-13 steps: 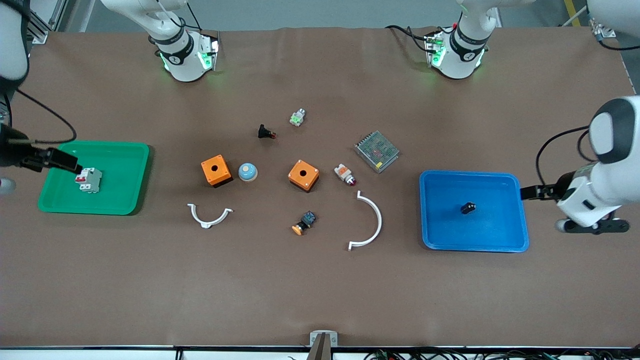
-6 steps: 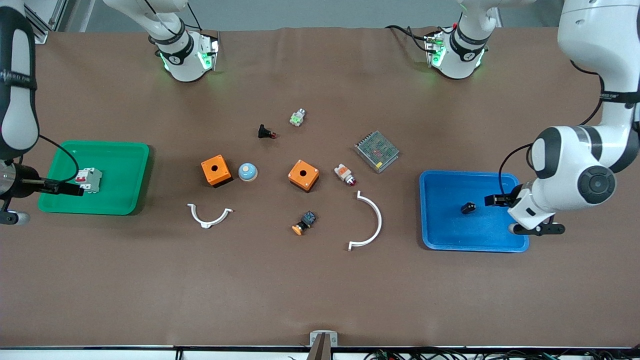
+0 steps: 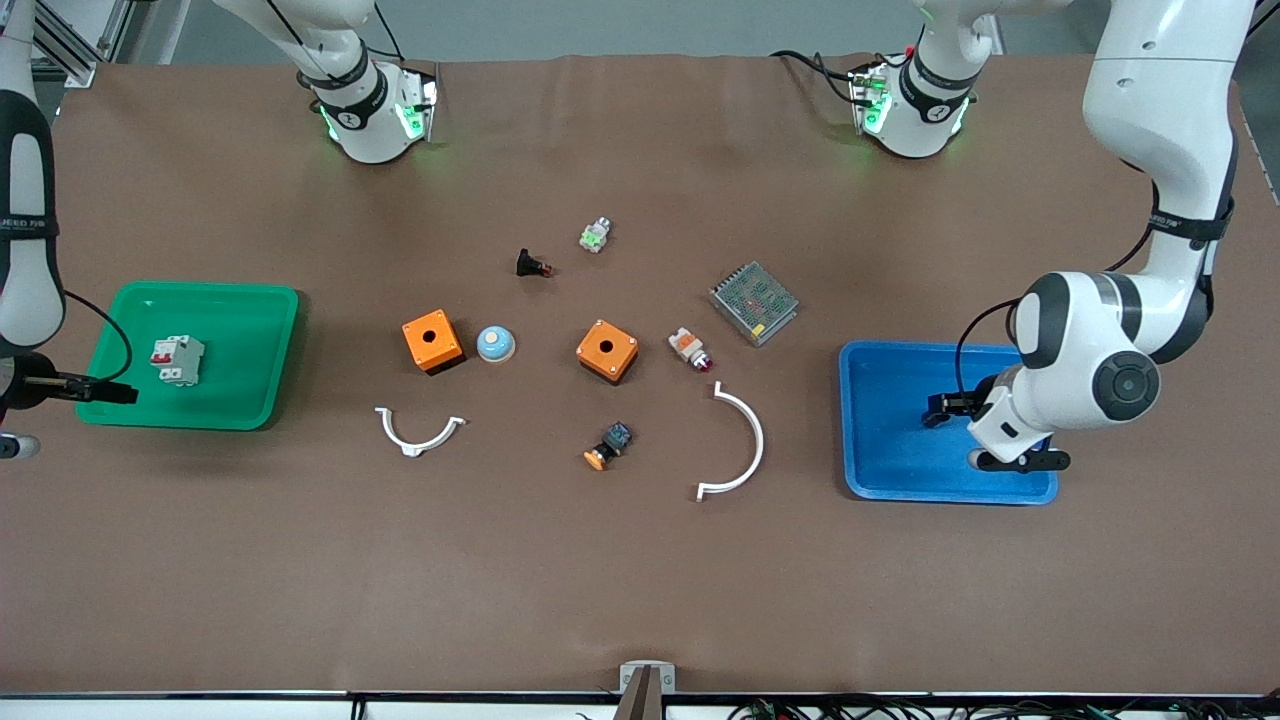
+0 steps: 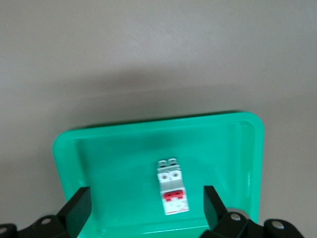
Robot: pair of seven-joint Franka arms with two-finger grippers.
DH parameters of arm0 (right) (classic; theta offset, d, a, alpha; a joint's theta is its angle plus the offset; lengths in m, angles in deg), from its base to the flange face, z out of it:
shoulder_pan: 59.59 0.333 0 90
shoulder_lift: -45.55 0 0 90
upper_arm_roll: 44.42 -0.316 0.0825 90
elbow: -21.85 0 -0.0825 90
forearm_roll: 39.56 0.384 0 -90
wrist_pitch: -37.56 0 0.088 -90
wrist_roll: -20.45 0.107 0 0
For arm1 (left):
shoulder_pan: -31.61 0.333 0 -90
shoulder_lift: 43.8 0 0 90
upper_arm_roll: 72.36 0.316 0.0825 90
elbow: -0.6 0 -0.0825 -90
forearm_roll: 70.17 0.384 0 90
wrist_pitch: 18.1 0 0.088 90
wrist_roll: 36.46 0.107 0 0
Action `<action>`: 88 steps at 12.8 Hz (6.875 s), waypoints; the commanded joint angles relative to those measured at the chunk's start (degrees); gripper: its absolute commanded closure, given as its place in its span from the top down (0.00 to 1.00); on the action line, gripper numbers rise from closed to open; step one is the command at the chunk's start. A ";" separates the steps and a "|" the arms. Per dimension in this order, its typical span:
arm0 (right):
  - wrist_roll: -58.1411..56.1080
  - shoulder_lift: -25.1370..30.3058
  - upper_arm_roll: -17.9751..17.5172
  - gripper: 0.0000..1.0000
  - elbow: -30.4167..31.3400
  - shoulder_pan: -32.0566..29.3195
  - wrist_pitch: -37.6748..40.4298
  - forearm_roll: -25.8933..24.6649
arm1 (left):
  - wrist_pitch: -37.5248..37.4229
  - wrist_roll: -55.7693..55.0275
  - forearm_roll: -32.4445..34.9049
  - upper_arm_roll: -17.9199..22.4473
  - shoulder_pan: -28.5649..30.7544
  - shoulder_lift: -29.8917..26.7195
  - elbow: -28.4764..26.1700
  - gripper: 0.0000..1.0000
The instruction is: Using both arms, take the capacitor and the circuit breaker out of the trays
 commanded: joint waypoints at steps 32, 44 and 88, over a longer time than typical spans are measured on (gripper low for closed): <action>-6.00 -3.55 -2.60 0.06 1.09 -3.19 7.08 -2.53 | 2.83 -48.05 -0.76 -1.08 -29.84 16.59 24.36 0.00; 31.55 -3.90 -8.42 0.06 -14.15 28.33 12.40 7.56 | 3.41 -47.90 1.79 0.84 -30.30 12.05 24.44 1.00; 25.12 7.41 3.45 1.00 -18.28 29.00 15.96 4.50 | -35.56 -2.17 1.70 0.15 -3.04 -35.96 11.52 1.00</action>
